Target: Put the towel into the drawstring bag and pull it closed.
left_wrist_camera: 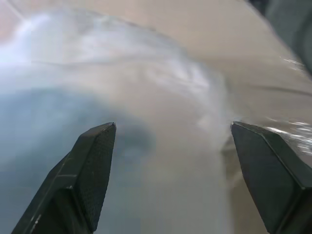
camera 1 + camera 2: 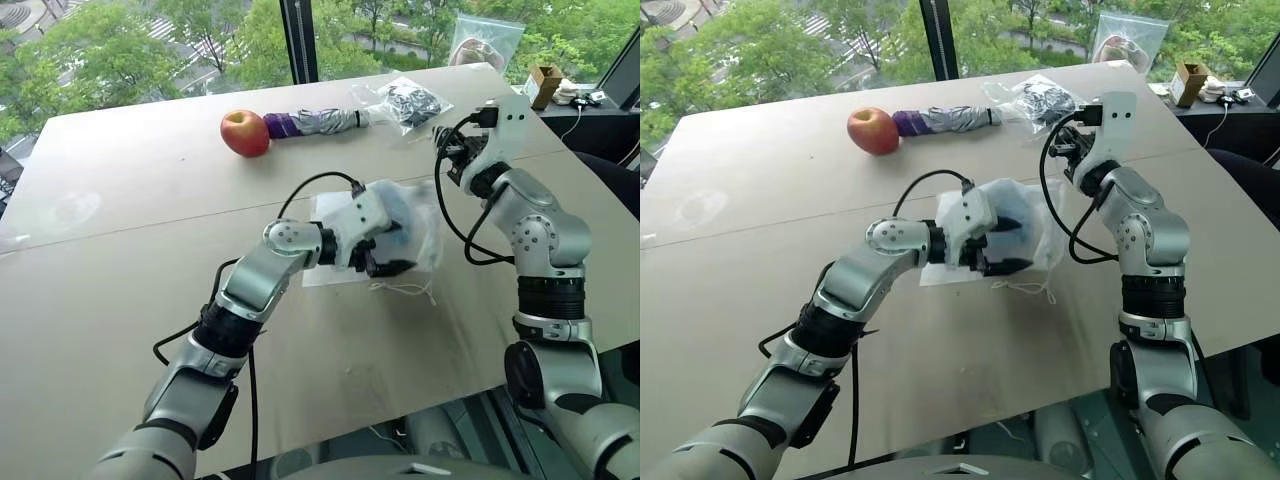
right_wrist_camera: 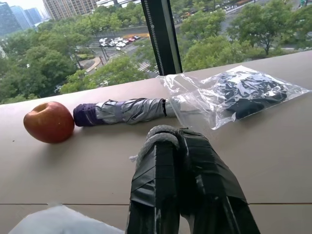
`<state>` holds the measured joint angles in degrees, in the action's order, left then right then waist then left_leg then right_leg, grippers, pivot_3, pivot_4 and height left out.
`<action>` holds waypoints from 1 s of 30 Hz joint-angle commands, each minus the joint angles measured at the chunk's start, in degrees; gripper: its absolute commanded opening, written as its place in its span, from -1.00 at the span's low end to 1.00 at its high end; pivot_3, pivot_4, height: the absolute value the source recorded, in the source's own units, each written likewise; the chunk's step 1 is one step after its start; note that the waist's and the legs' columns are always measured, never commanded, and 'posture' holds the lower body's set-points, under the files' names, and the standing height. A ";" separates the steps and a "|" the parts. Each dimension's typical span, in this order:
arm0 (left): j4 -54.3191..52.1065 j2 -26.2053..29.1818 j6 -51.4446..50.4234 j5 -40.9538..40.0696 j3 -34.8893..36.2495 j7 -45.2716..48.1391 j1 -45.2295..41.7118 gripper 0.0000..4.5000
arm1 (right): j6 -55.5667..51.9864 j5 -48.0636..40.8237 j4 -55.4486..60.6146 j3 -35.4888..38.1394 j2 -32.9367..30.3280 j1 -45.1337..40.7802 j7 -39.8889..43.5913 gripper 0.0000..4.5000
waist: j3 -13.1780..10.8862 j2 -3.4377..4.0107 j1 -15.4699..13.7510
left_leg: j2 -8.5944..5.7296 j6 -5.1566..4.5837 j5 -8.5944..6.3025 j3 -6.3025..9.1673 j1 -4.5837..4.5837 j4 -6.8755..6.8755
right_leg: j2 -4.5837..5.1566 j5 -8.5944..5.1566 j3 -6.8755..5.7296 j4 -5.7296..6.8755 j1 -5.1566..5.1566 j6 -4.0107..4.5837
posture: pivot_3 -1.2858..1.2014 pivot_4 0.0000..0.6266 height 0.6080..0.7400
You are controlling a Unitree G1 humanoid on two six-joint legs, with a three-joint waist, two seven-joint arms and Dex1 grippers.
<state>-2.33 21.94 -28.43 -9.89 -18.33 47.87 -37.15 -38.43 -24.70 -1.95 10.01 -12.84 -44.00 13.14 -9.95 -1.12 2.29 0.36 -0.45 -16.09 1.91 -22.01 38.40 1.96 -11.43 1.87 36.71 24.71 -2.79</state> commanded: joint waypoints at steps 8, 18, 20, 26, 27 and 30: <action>3.60 -2.91 16.66 -4.11 12.19 -4.83 -0.34 0.71 | 0.16 -0.71 3.36 0.87 -1.20 -0.99 0.21 -1.00 | 0.00 0.00 -0.31 | 0.00 0.01 0.00 -0.01 -0.15 0.00 | 0.05 0.00 -0.02 -0.07 0.07 0.00 | 0.03 -0.52 1.00; -15.84 7.02 -9.84 -26.86 8.90 10.23 10.35 0.71 | 0.02 -0.75 2.73 0.64 -1.25 -1.40 0.57 -1.00 | -0.01 0.01 0.16 | 0.02 0.00 0.00 0.03 -0.15 -0.01 | 0.03 -0.01 -0.02 -0.08 0.09 -0.02 | 0.03 -0.52 1.00; -13.90 5.93 -7.75 -23.85 6.42 9.62 10.10 0.71 | -0.03 -0.83 2.59 0.55 -1.33 -1.65 0.63 -1.00 | -0.01 0.01 -0.20 | 0.01 0.00 0.00 0.05 -0.13 0.01 | 0.00 -0.01 -0.06 -0.03 0.08 -0.01 | 0.03 -0.52 1.00; -4.82 2.29 -5.83 -17.37 -1.76 11.98 7.16 0.71 | -0.23 -0.99 1.87 0.30 -1.39 -2.37 1.08 -1.00 | 0.00 0.00 -0.18 | -0.04 -0.01 0.00 0.01 0.02 0.12 | -0.01 0.00 0.02 0.02 -0.10 -0.01 | 0.03 -0.52 1.00; -2.82 1.63 -5.27 -16.24 -2.66 11.97 6.59 0.71 | -0.27 -0.99 1.80 0.31 -1.40 -2.51 1.08 -1.00 | 0.00 0.00 -0.06 | -0.04 0.00 0.00 0.02 0.03 0.11 | -0.01 0.00 0.03 0.04 -0.10 -0.01 | 0.03 -0.52 1.00; 4.42 -0.43 -0.49 -10.65 -5.72 11.61 4.42 0.71 | -0.28 -0.93 1.82 0.28 -1.48 -2.72 1.04 -1.00 | 0.00 0.00 0.00 | -0.02 0.00 0.00 0.01 0.01 0.05 | -0.03 0.00 0.02 0.02 -0.03 0.00 | 0.03 -0.52 1.00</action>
<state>0.12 22.40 -32.39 -23.22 -23.26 59.36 -31.20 -38.96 -25.09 -1.33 9.91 -14.04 -44.94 13.78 -9.95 -1.11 2.29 0.35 -0.46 -16.09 1.92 -21.99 38.45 1.93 -11.44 1.89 36.73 24.68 -2.79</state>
